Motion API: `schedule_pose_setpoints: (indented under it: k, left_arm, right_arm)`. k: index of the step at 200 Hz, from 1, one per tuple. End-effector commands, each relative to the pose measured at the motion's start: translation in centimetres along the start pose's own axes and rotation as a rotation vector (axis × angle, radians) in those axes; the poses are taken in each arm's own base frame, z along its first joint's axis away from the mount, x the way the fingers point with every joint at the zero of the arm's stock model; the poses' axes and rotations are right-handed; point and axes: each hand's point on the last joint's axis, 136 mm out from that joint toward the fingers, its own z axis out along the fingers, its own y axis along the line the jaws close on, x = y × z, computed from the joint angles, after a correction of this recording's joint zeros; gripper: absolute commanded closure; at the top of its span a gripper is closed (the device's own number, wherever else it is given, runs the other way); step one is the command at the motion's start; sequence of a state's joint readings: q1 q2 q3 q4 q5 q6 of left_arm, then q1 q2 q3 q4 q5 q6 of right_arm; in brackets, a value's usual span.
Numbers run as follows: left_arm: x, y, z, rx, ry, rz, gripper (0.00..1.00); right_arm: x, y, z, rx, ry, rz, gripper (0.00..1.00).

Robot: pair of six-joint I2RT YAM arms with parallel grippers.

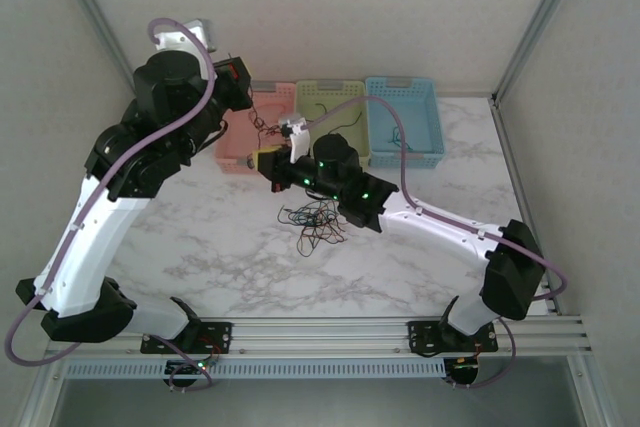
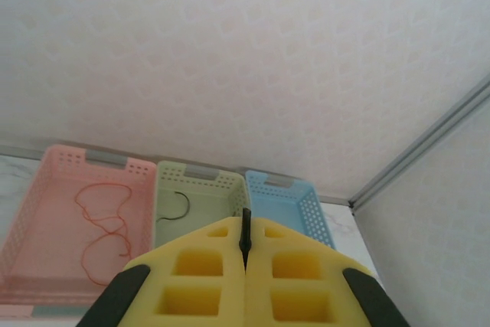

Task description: Untangle the cables

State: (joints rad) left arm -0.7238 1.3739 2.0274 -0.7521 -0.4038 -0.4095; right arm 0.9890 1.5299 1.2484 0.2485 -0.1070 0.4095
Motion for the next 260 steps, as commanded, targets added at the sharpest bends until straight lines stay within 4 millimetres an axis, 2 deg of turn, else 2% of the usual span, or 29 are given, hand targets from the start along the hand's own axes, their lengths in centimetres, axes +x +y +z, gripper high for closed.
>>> schedule_pose_setpoints:
  k: [1, 19, 36, 52, 78, 87, 91, 107, 156, 175, 195, 260]
  left_arm:
    - [-3.4, 1.8, -2.0, -0.053, -0.106, 0.014, 1.0]
    - [-4.7, 3.5, -2.7, -0.112, -0.142, 0.023, 1.0]
    - [-5.7, 5.2, -3.6, -0.171, -0.175, 0.045, 1.0]
    - [-6.6, 6.5, -4.6, -0.213, -0.199, 0.061, 1.0]
    - [-8.6, 8.6, -7.1, -0.294, -0.253, 0.088, 1.0]
    - [-9.2, 9.3, -8.2, -0.328, -0.273, 0.104, 1.0]
    - [-9.5, 9.6, -8.6, -0.344, -0.284, 0.111, 1.0]
    - [-10.5, 10.8, -10.6, -0.409, -0.32, 0.146, 1.0]
    - [-12.8, 13.8, -16.9, -0.565, -0.421, 0.201, 1.0]
    - [-13.4, 14.4, -18.9, -0.583, -0.46, 0.19, 1.0]
    - [-13.4, 14.3, -19.5, -0.559, -0.469, 0.18, 1.0]
    - [-11.9, 13.3, -16.6, -0.5, -0.392, 0.197, 1.0]
  right_arm:
    - [2.1, 0.4, -2.1, -0.028, 0.088, -0.109, 1.0]
    - [4.5, -1.5, -3.5, 0.005, 0.191, -0.173, 1.0]
    - [6.3, -4.3, -5.1, 0.076, 0.267, -0.209, 1.0]
    - [6.9, -7.4, -6.8, 0.163, 0.296, -0.207, 1.0]
    - [6.8, -12.1, -9.6, 0.318, 0.315, -0.205, 1.0]
    - [6.8, -12.9, -10.3, 0.353, 0.317, -0.205, 1.0]
    - [6.4, -14.2, -11.0, 0.395, 0.31, -0.197, 1.0]
    - [6.1, -16.8, -12.7, 0.524, 0.318, -0.215, 1.0]
    - [5.2, -22.4, -17.3, 0.789, 0.298, -0.164, 1.0]
    - [5.1, -23.5, -18.5, 0.815, 0.268, -0.116, 1.0]
    - [5.3, -23.5, -18.5, 0.791, 0.255, -0.088, 1.0]
    - [4.9, -21.5, -17.4, 0.672, 0.235, -0.056, 1.0]
